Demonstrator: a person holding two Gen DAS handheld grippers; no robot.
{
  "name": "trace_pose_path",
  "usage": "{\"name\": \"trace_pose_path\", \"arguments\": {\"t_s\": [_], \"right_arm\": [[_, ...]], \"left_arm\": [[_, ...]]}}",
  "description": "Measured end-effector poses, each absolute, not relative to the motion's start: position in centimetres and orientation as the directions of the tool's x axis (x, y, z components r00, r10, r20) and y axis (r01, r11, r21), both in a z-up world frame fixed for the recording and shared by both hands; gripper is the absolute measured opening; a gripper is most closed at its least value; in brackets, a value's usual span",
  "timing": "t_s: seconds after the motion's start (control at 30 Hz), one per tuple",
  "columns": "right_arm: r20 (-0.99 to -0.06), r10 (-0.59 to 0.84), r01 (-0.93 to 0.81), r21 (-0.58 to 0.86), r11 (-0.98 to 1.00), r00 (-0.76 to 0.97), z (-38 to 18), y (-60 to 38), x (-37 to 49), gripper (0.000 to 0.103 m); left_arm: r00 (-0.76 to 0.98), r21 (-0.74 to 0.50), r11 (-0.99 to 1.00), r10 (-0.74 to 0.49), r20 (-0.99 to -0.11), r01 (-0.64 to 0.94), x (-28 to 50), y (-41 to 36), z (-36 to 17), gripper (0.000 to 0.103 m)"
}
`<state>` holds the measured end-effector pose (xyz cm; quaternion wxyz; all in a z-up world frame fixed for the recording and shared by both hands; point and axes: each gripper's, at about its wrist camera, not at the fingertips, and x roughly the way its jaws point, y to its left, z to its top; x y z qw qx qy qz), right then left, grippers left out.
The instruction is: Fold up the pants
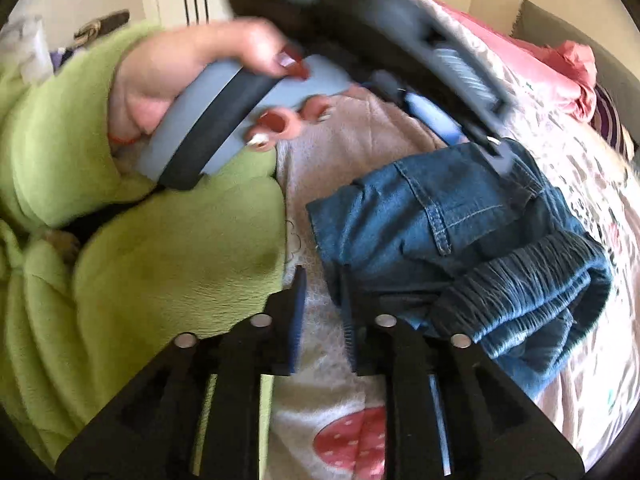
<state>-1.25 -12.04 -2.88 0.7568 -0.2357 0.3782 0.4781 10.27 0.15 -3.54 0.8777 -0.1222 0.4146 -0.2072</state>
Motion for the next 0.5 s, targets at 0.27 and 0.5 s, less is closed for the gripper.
{"name": "trace_pose_path", "arguments": {"t_s": [0.27, 0.5], "right_arm": [[-0.689, 0.604, -0.819, 0.026, 0.573, 0.4, 3.5, -16.7, 1.0, 0.037], [-0.736, 0.473, -0.705, -0.009, 0.709, 0.485, 3.9, -15.9, 10.4, 0.037]], "left_arm": [[0.603, -0.357, 0.891, -0.454, -0.656, 0.281, 7.0, 1.7, -2.3, 0.041], [0.519, -0.344, 0.865, -0.496, -0.696, 0.365, 4.8, -0.7, -3.0, 0.028]]}}
